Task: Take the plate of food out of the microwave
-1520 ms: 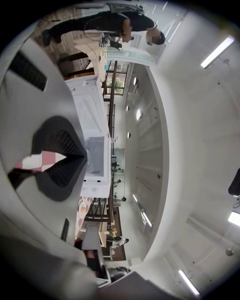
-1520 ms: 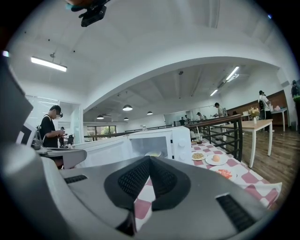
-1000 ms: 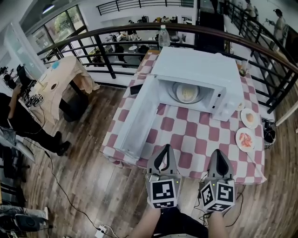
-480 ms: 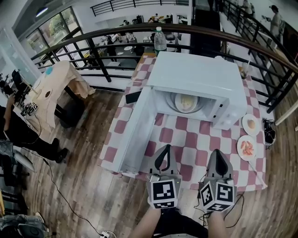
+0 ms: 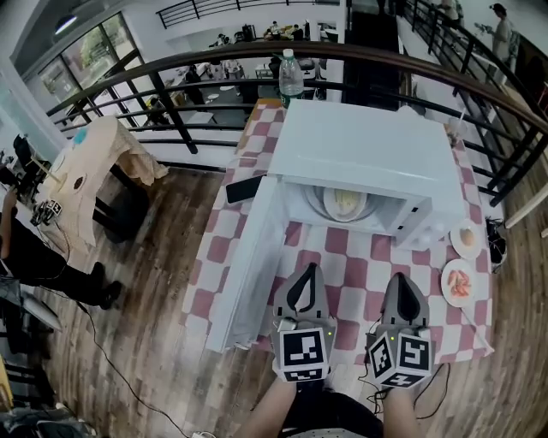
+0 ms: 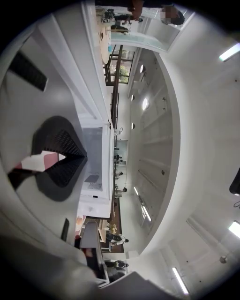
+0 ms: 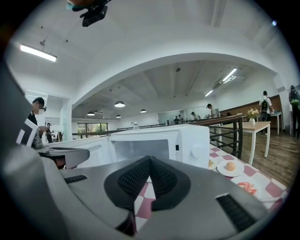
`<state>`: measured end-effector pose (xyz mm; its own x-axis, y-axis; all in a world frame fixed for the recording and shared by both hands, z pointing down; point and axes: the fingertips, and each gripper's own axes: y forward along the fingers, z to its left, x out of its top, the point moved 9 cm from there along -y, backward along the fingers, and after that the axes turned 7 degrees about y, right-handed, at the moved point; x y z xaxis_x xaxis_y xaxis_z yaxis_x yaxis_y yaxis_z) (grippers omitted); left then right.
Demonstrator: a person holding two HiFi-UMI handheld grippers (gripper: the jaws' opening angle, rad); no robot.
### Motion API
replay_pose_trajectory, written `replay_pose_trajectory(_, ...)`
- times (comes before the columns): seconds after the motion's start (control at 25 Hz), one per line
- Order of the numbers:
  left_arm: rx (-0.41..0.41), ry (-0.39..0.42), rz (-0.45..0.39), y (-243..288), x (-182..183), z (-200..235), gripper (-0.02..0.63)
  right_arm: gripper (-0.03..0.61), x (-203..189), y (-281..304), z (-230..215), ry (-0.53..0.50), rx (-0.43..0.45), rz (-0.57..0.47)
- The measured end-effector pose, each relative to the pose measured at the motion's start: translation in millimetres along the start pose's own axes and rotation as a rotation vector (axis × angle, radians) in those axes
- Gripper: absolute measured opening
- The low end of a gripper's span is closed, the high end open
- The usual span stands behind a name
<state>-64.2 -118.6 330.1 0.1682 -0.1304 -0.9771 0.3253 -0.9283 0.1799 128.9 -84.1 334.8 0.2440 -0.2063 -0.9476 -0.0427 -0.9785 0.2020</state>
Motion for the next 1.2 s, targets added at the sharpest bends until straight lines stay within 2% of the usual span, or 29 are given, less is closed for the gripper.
replay_pose_trajectory(0.4,-0.039,0.011,0.005,34.6,-1.7,15.5,0.011,-0.005,-2.1,36.4,5.1,-0.002,-0.03,0.01)
replay_pose_trajectory(0.64,-0.056,-0.011,0.025,43.6,-8.7,17.8,0.011,-0.005,-5.9,47.3,7.7,-0.001,-0.04,0.027)
replay_pose_trajectory(1.2,-0.041,-0.036,0.077,60.7,-19.8,12.4,0.011,-0.005,-11.0,67.5,2.8,0.013,-0.012,0.071)
